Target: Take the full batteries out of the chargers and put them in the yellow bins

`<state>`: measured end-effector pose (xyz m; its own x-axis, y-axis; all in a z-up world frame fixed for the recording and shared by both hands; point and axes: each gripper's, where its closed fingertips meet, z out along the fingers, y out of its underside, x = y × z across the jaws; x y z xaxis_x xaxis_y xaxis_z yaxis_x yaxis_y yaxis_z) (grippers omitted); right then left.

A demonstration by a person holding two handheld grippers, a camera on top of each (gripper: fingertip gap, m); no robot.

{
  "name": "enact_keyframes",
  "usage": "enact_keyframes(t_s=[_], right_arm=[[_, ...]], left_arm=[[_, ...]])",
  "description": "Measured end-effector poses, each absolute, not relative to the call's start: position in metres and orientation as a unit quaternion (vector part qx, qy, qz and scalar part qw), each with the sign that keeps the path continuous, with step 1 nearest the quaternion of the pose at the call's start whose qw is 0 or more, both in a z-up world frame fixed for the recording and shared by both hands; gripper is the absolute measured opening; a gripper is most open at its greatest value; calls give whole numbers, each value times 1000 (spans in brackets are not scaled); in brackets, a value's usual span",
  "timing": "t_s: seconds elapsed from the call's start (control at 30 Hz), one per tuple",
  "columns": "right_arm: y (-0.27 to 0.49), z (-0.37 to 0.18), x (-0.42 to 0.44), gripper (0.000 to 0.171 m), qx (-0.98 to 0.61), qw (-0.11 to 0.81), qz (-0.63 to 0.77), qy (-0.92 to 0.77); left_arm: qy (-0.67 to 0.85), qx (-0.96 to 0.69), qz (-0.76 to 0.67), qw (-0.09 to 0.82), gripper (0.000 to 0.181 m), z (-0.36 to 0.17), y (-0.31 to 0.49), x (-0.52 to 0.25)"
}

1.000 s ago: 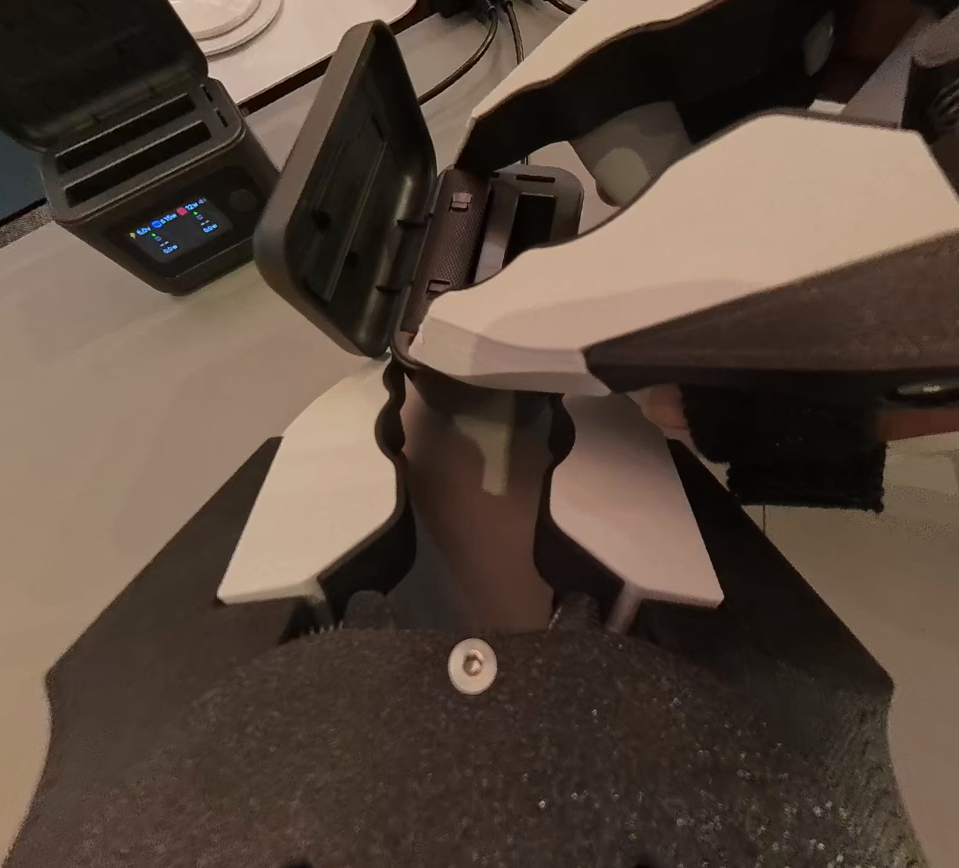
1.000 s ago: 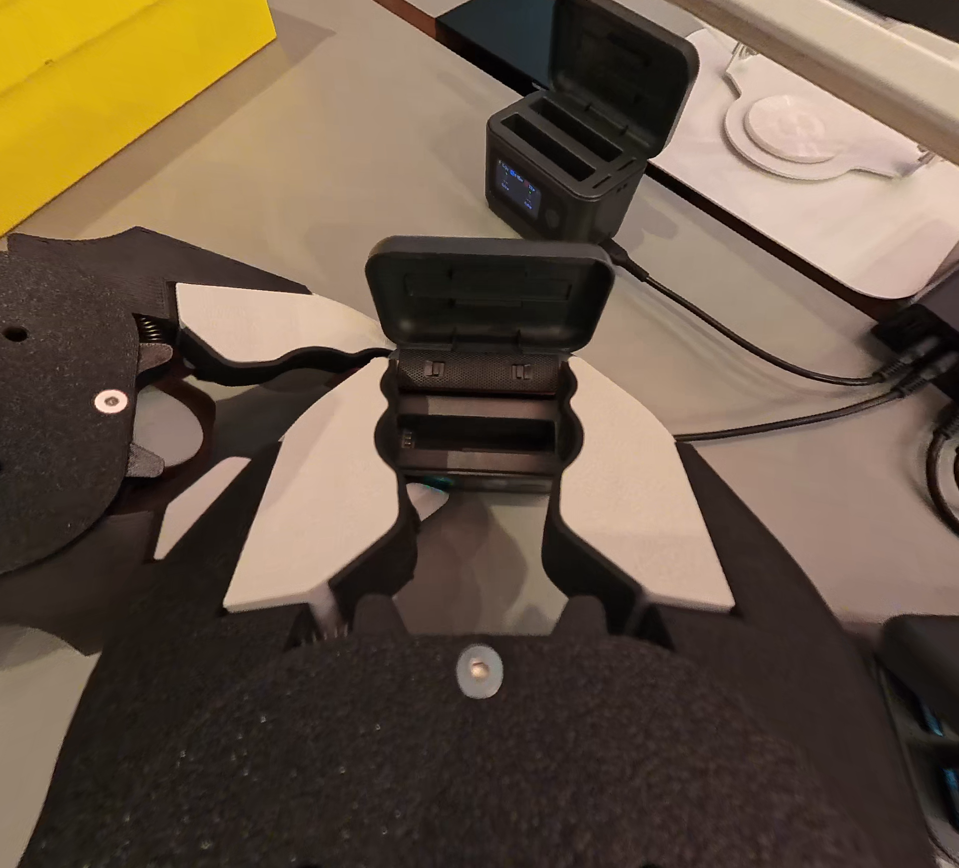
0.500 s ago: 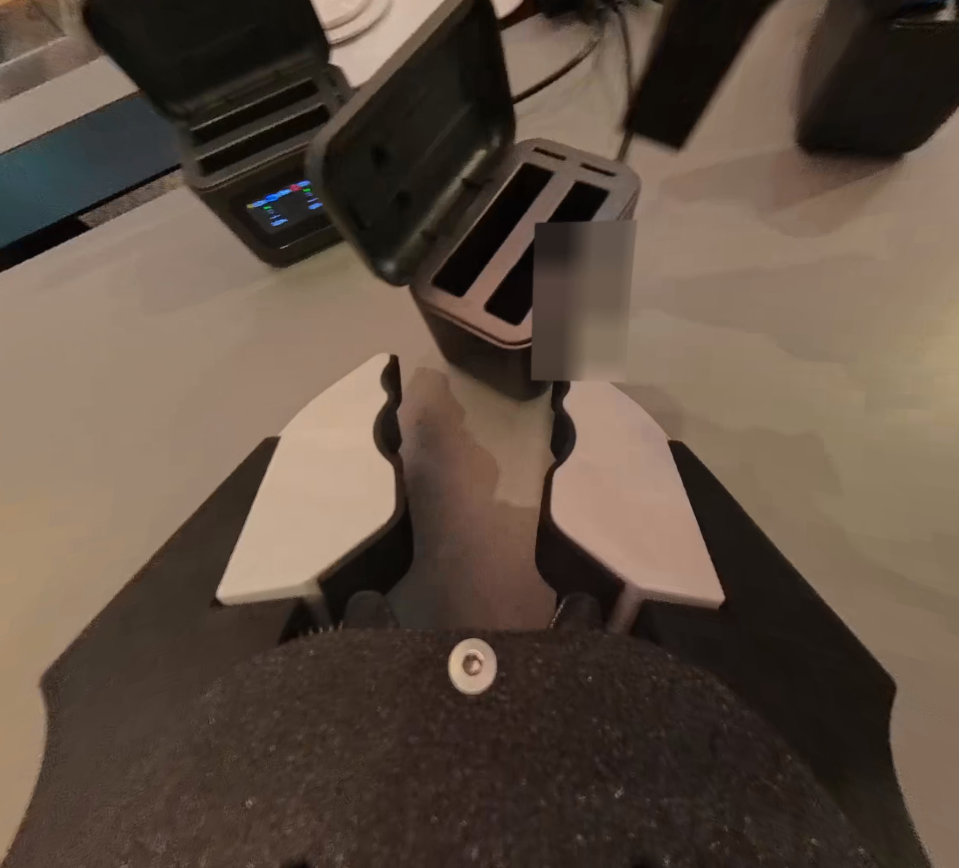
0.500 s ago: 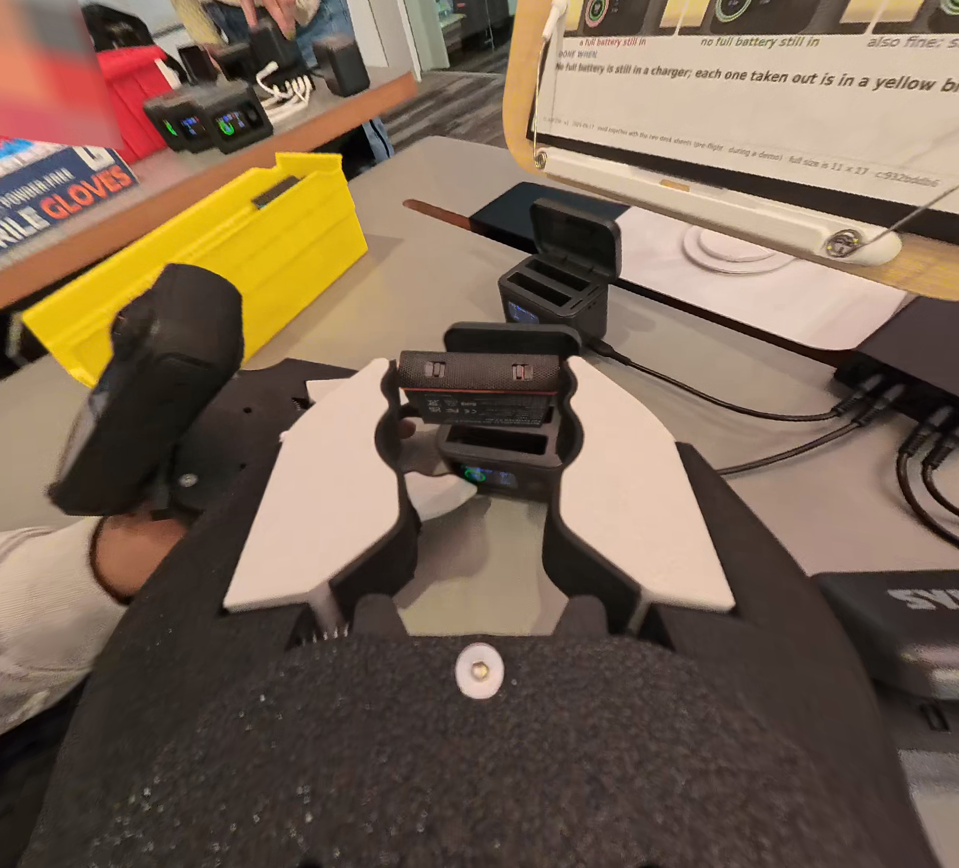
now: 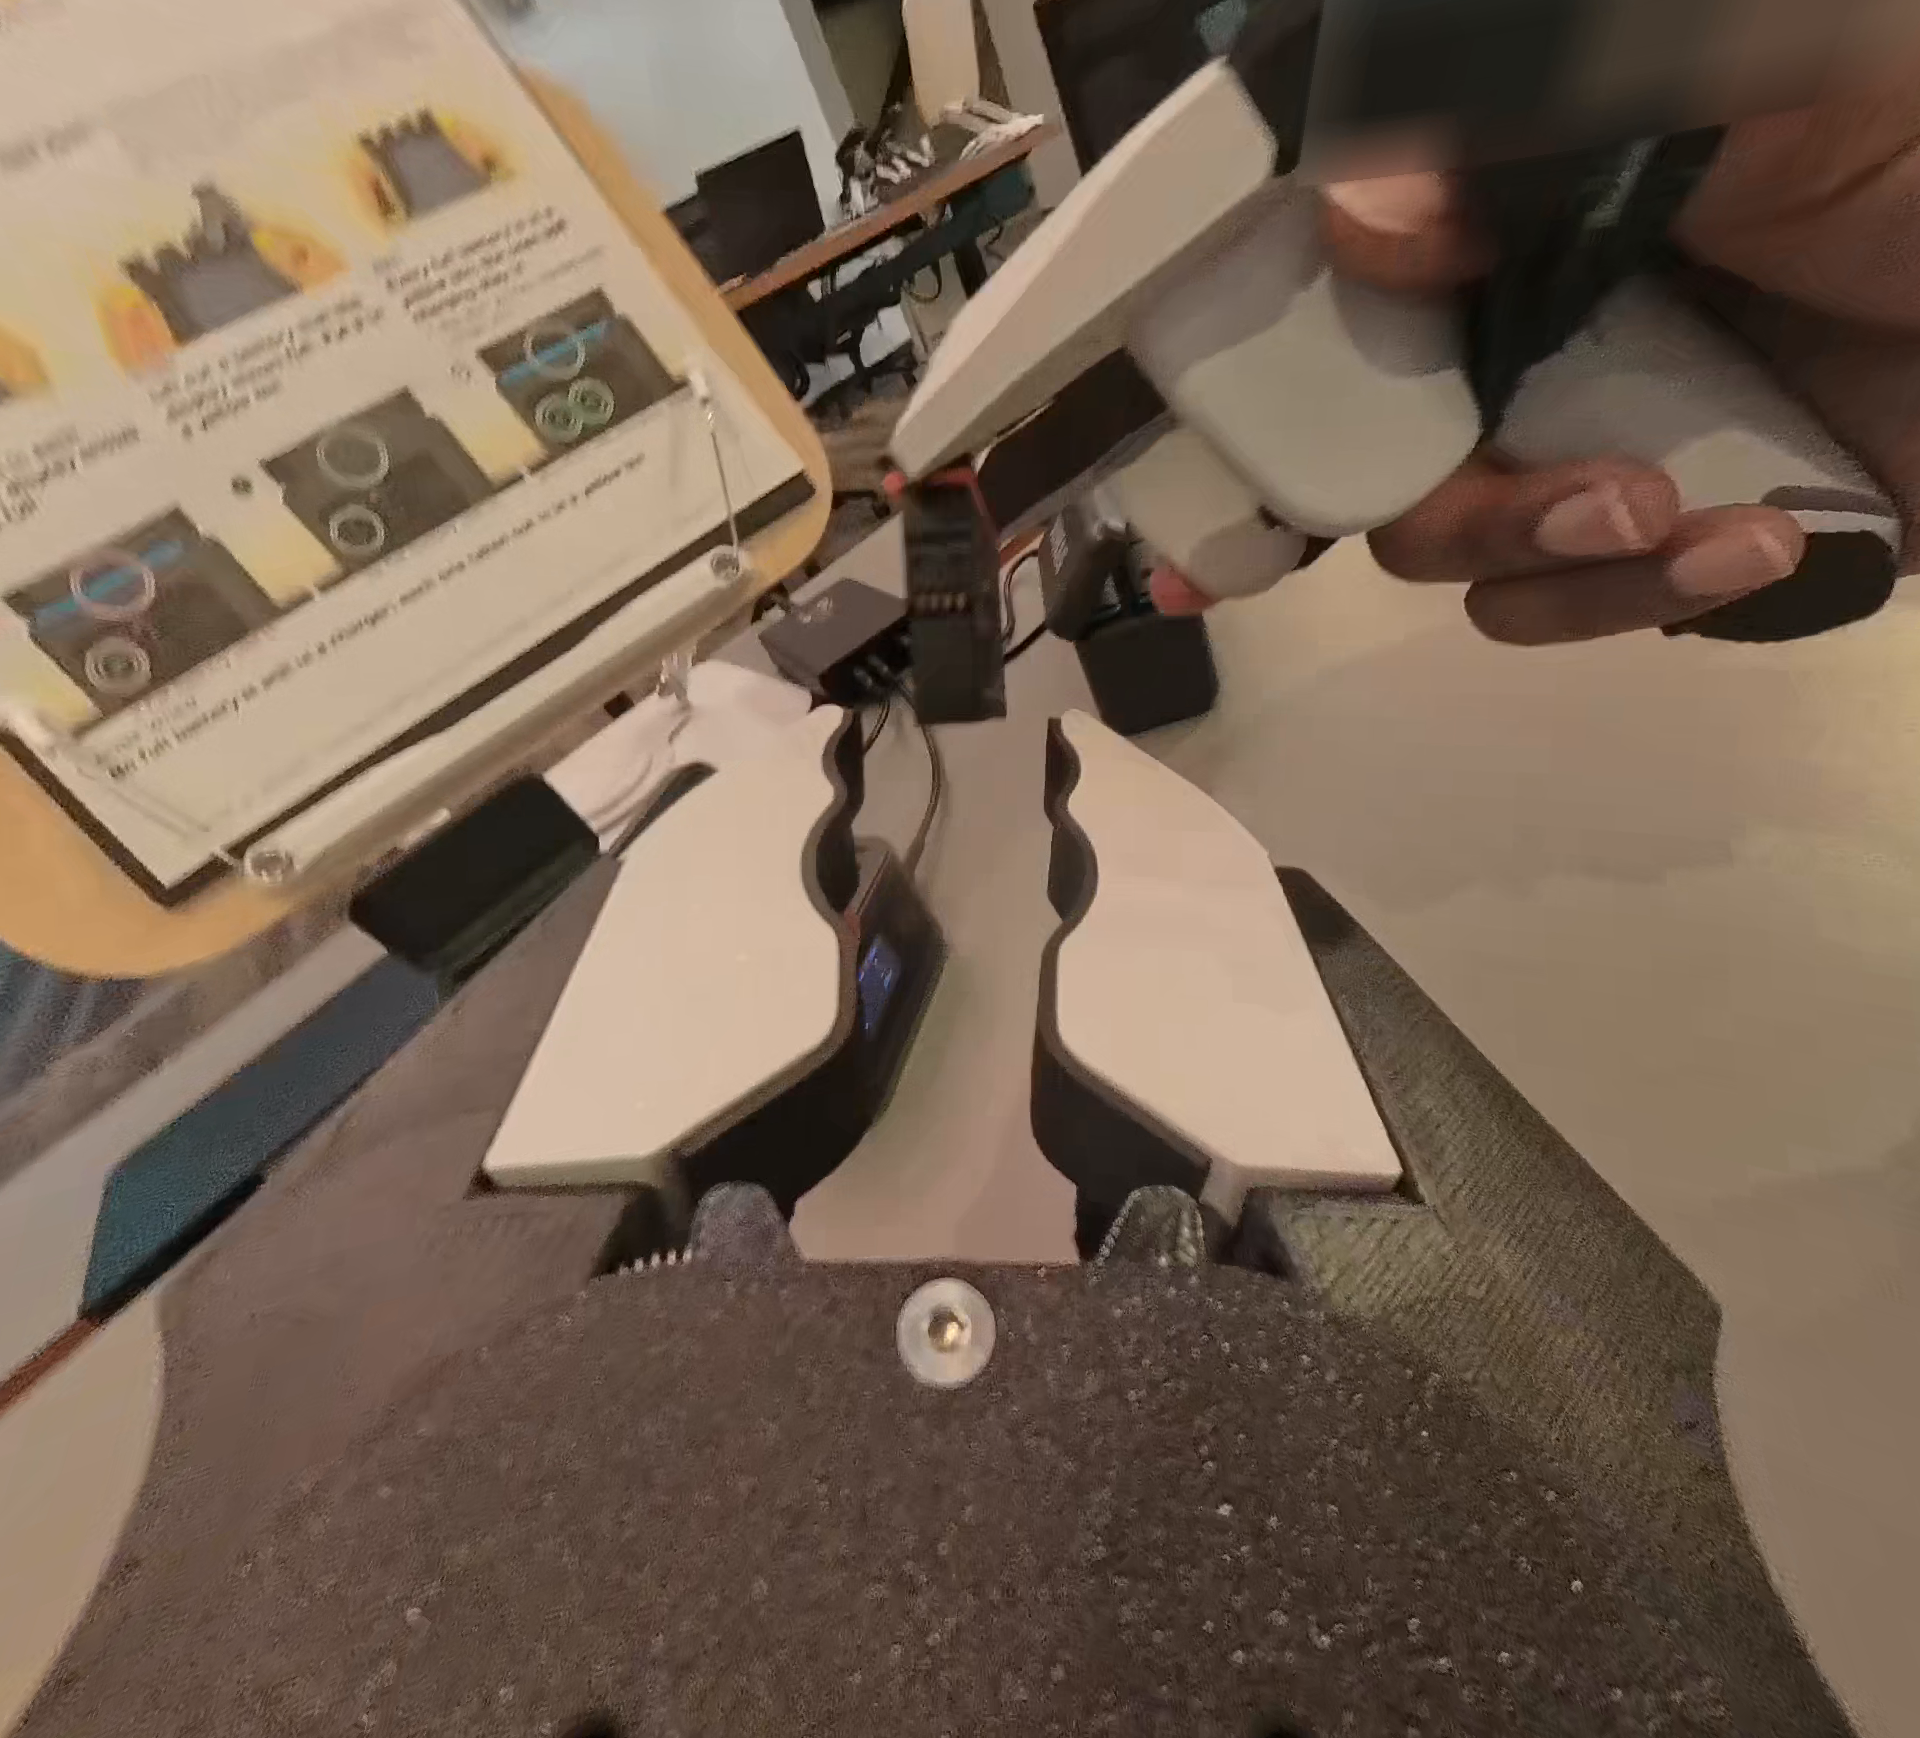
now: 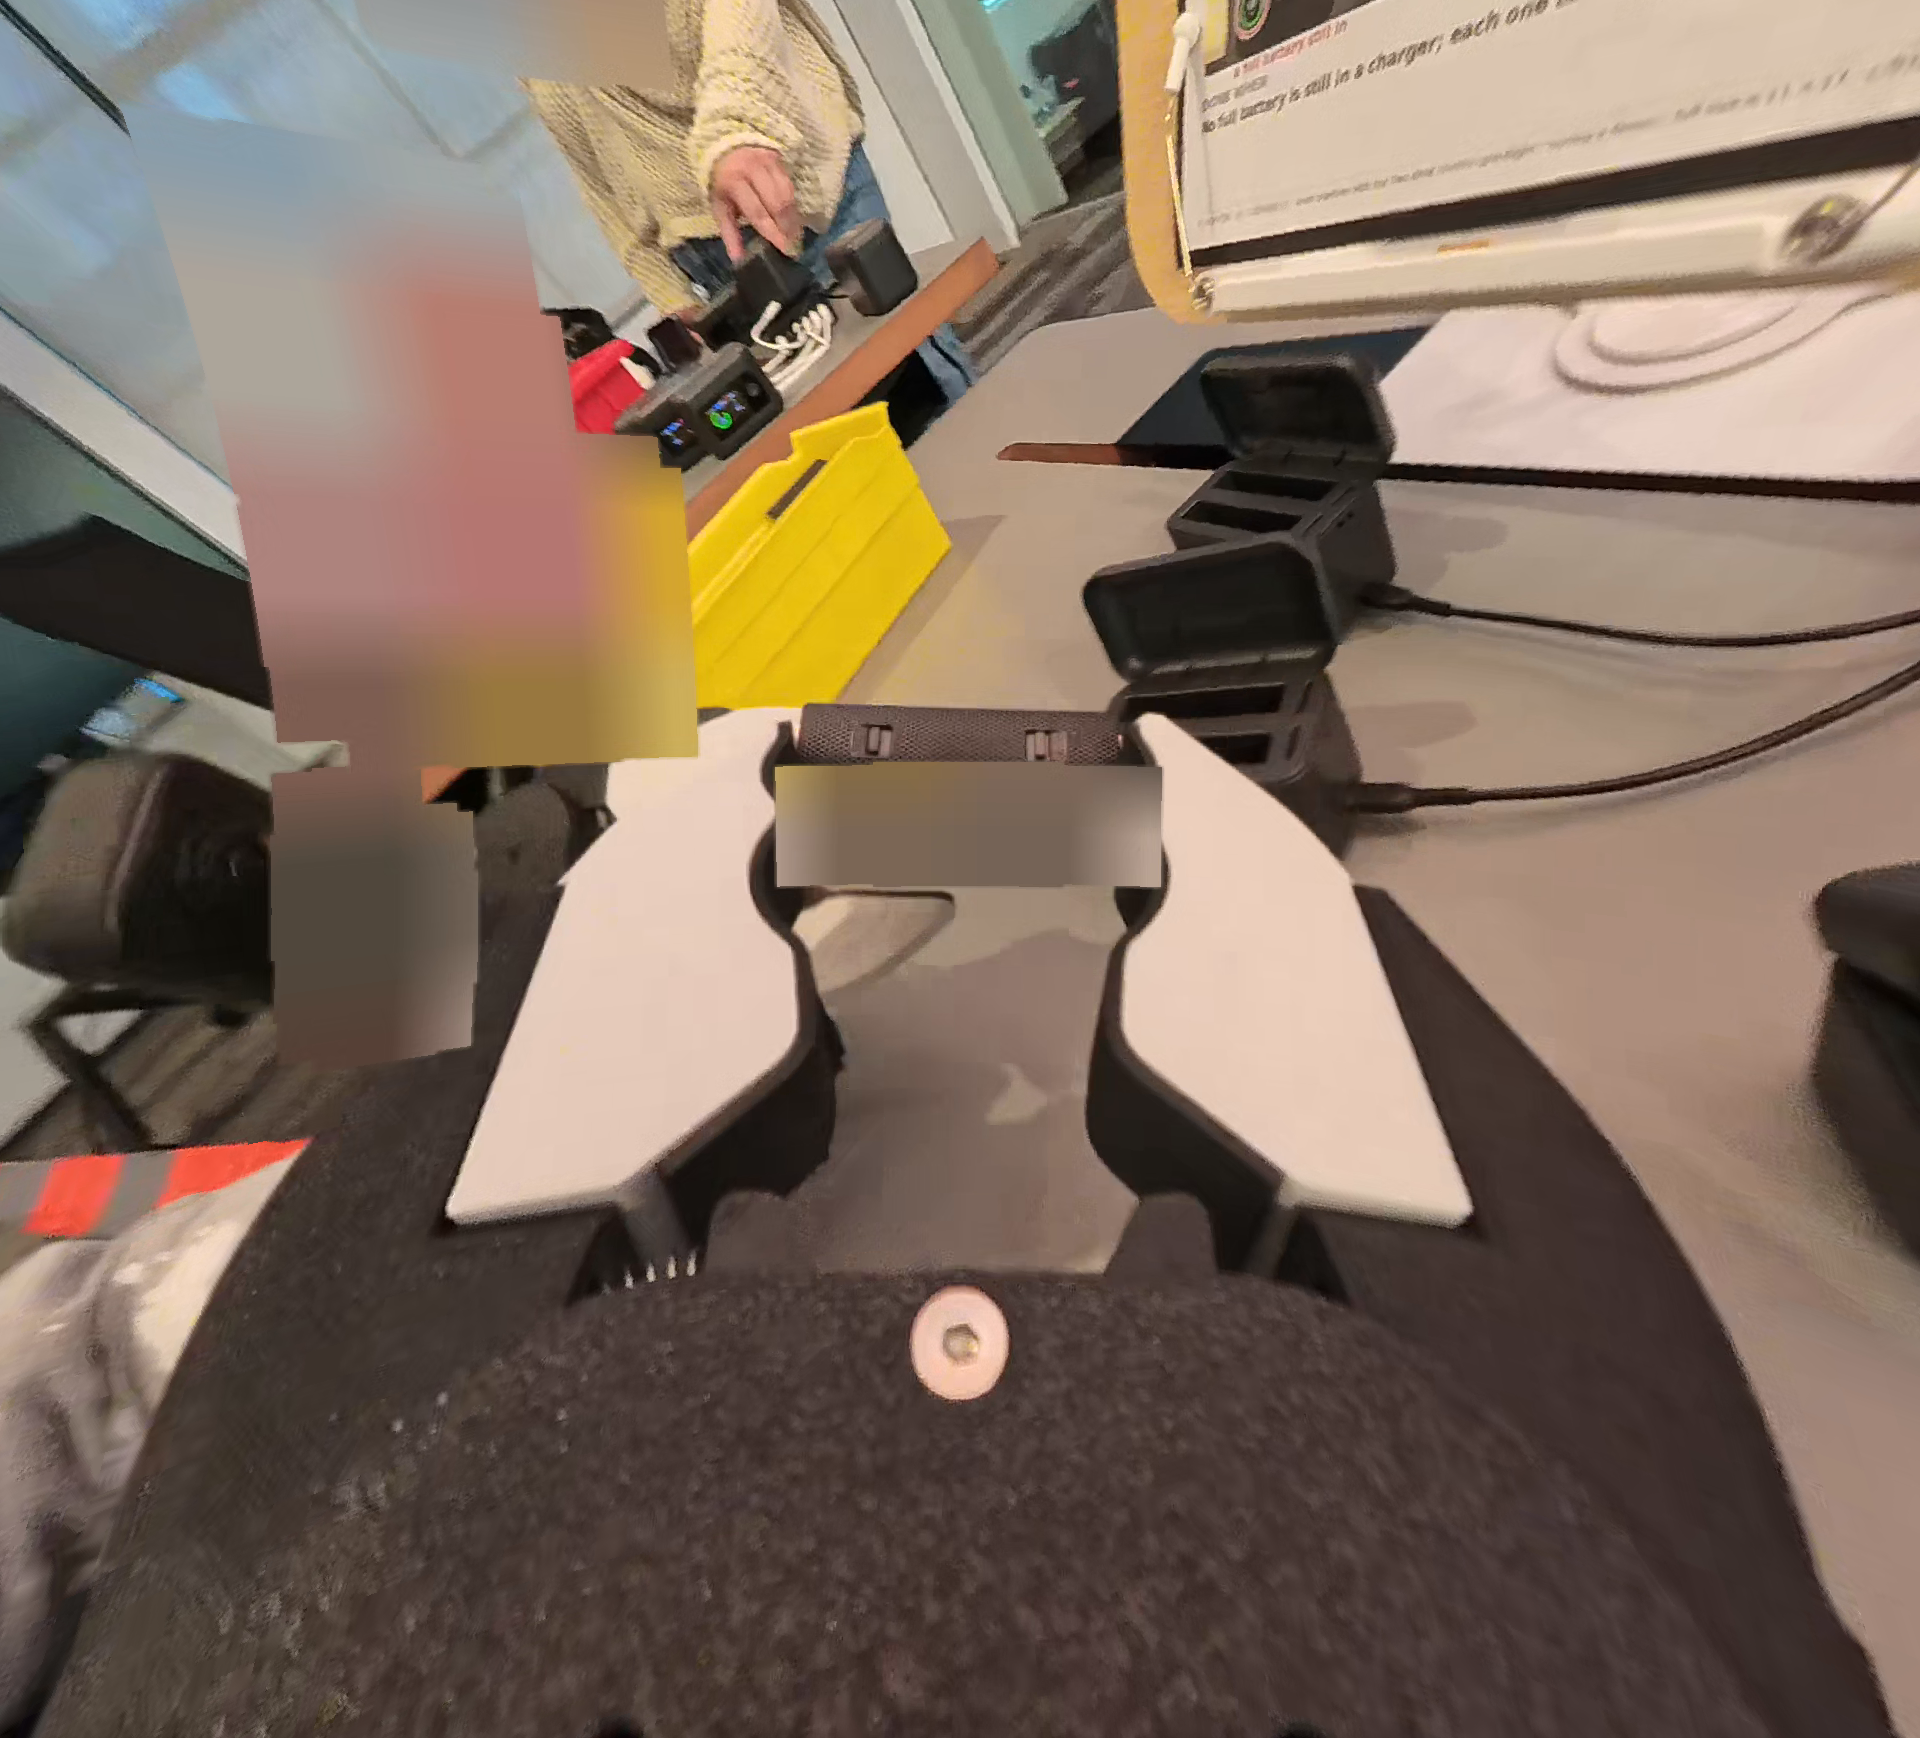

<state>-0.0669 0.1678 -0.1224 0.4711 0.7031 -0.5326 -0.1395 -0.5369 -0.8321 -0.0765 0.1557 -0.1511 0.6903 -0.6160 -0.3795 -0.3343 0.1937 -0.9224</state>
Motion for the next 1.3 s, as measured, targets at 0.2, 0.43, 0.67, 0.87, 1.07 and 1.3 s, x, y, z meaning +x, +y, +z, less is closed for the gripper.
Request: enact_keyframes(t_s=[0.2, 0.43, 0.67, 0.87, 1.07, 1.3], right_arm=[[156, -123, -70, 58, -720, 391, 556, -143], [125, -105, -67, 61, -661, 391, 527, -364], [112, -100, -42, 51, -592, 424, 299, -617], [93, -112, -43, 37, -550, 358, 227, -720], [89, -120, -44, 15, -539, 346, 204, -740], [119, -102, 0, 14, -565, 339, 121, -742]], left_arm=[[379, -603, -103, 695, 14, -140, 148, -73], [361, -563, -280, 689, 11, -115, 125, -77], [406, -529, -374, 645, 11, -114, 98, -62], [432, -518, -391, 626, 11, -118, 85, -49], [437, -526, -390, 617, 11, -123, 85, -47], [407, -578, -326, 628, 40, -136, 113, -55]])
